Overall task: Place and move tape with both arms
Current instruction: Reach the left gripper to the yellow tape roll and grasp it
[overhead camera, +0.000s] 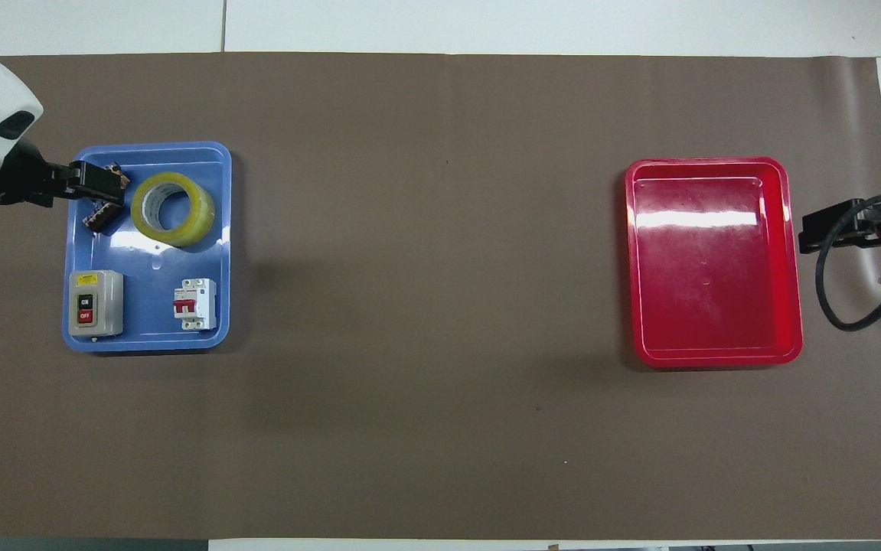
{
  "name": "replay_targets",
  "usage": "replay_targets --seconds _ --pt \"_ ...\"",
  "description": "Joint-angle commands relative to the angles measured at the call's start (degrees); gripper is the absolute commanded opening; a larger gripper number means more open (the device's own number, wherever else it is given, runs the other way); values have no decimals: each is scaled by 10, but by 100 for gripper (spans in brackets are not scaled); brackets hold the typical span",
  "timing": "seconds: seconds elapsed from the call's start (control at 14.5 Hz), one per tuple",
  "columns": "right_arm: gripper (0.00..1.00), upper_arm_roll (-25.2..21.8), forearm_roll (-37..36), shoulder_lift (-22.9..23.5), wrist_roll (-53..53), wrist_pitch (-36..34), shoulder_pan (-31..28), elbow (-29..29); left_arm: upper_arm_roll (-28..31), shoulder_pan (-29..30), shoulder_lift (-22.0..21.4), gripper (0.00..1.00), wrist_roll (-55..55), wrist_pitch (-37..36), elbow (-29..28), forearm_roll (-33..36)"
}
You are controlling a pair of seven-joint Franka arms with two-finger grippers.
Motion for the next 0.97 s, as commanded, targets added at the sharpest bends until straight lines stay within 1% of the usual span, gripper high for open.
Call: replay_targets --seconds 0.0,0.07,0.28,0.55,0.76,0.9 --pt "100 3 5 -5 -16 -10 -6 -4 -1 9 23 100 8 51 -20 12" --pt "100 3 5 -5 -16 -10 -5 -4 -1 11 31 100 7 60 -20 12" --pt "100 3 5 -5 -16 -10 -6 -4 -1 27 44 100 4 105 -44 12" --pt "100 3 5 -5 -16 -11 -8 -5 -1 30 83 100 3 160 -46 12" --pt "100 3 5 -5 -15 -6 -9 -5 -1 30 107 100 -3 188 -47 11" --pt "100 3 5 -5 -15 -11 -7 -5 -1 30 114 100 -15 199 -53 12"
